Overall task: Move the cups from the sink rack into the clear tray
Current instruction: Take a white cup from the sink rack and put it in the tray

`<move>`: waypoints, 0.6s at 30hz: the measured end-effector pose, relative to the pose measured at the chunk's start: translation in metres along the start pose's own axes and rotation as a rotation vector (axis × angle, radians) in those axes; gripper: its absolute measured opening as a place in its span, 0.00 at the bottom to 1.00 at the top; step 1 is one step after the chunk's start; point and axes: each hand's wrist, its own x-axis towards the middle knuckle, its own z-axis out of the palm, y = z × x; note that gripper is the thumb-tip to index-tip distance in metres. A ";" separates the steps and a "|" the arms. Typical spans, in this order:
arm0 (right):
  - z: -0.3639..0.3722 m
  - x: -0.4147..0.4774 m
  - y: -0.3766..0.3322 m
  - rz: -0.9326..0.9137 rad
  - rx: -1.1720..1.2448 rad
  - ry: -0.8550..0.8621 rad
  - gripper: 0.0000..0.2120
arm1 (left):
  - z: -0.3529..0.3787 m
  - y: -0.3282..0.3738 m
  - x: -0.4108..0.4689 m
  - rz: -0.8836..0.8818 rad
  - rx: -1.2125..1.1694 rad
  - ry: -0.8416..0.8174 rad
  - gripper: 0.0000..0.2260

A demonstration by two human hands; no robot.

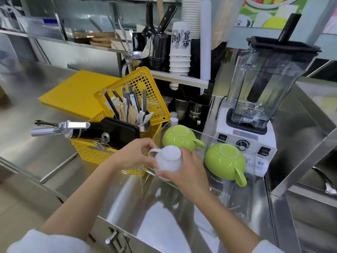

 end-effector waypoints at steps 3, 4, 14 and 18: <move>0.000 0.001 -0.002 -0.005 -0.020 -0.008 0.45 | -0.001 0.000 0.000 0.020 0.032 0.013 0.18; 0.000 0.001 -0.002 -0.003 -0.023 -0.013 0.47 | -0.001 0.000 0.000 0.025 0.047 0.009 0.19; -0.025 -0.008 0.017 -0.135 -0.106 -0.003 0.46 | 0.007 0.042 -0.011 0.169 0.208 0.085 0.26; -0.056 -0.011 0.033 -0.179 -0.127 0.081 0.46 | 0.035 0.083 -0.003 0.339 0.219 0.157 0.25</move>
